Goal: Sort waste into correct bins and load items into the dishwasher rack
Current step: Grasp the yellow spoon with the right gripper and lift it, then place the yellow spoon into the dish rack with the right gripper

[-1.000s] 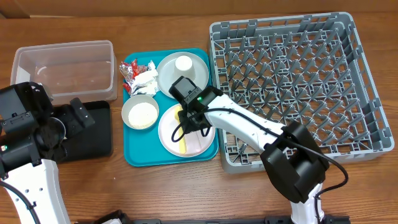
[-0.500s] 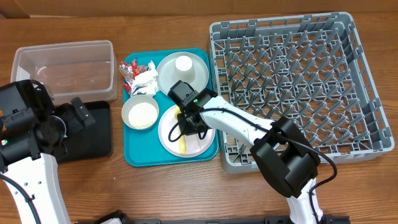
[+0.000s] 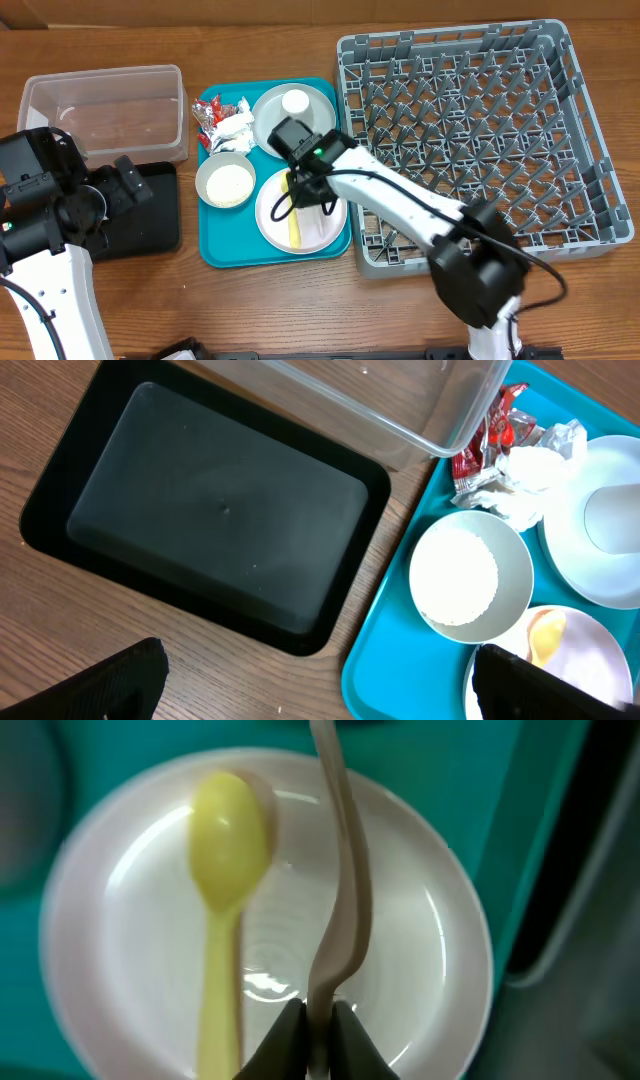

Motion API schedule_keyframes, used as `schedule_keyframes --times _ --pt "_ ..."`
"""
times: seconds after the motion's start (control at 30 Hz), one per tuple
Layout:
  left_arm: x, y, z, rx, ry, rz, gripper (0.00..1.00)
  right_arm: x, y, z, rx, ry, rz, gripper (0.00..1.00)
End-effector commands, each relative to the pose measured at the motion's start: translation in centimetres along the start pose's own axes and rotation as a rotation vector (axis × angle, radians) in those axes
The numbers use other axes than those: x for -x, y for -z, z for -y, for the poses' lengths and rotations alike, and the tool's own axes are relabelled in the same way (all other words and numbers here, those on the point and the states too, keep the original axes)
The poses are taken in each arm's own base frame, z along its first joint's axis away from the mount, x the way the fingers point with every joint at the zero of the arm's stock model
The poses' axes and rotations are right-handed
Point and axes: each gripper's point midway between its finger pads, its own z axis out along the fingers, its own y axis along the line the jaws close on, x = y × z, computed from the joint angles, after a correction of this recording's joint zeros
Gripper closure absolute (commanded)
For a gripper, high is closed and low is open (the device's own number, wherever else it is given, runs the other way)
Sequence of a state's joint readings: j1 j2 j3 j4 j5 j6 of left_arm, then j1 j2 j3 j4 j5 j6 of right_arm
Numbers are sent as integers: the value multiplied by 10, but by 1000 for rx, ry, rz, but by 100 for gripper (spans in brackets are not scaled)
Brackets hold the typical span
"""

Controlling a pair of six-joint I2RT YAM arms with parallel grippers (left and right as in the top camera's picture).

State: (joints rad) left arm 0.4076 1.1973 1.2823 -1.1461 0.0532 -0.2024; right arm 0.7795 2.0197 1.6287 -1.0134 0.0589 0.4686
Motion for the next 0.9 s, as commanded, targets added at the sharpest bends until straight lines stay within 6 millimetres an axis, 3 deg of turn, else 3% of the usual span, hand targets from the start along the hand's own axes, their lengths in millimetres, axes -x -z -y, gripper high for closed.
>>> schedule_keyframes --times 0.0,0.13,0.27,0.47,0.67,0.8,0.83,0.87 --pt "4 2 2 -13 -18 6 0 29 81 -13 98 -1 192 94" --pt "4 2 2 -13 -18 6 0 35 122 -6 128 33 278 95" --pt "4 2 2 -13 -18 6 0 50 140 48 -22 4 348 96" --pt "4 2 2 -13 -18 6 0 72 124 105 -93 -22 355 96" --pt "4 2 2 -13 -18 6 0 76 83 114 -55 64 264 96" --pt "4 2 2 -13 -18 6 0 69 53 105 -22 135 183 96" --pt "4 2 2 -13 -18 6 0 69 51 105 -23 135 180 89" --pt "4 2 2 -13 -18 6 0 70 51 105 -22 130 183 63"
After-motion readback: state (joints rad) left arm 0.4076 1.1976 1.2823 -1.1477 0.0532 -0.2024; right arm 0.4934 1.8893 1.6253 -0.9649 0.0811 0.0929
